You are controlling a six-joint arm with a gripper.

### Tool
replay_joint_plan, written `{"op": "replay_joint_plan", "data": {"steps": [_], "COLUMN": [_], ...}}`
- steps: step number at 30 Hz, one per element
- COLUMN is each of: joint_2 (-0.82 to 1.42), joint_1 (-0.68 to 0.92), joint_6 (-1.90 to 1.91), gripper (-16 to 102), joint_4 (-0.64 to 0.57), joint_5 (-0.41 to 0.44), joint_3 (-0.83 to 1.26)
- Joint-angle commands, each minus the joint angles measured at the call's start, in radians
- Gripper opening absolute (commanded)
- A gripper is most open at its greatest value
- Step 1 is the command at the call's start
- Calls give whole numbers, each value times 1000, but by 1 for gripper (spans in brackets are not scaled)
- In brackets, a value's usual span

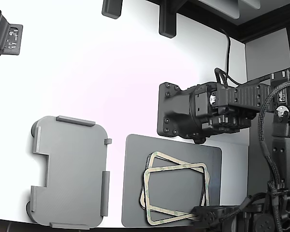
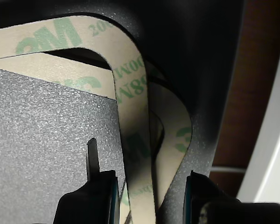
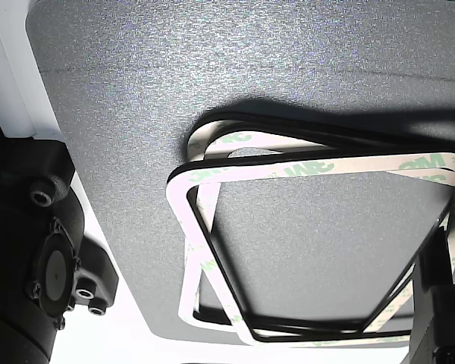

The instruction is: Grab top frame and put it into gray box.

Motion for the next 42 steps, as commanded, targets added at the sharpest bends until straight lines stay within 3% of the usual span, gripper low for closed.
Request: {"op": "replay_joint_plan", "data": {"steps": [1,24,27,30,42], "joint_2": [18,29,29,35,57], "joint_1": [-8,-3,-3,-3,-83], "joint_6": [2,-3,-9,6,149], "gripper": [55,37,22,-10,-10], "joint_4": [0,-37,-40,-57,192], "joint_5": [-3,-8,-8,-15,41], "joint_3": [-21,23,23,26,-236]}}
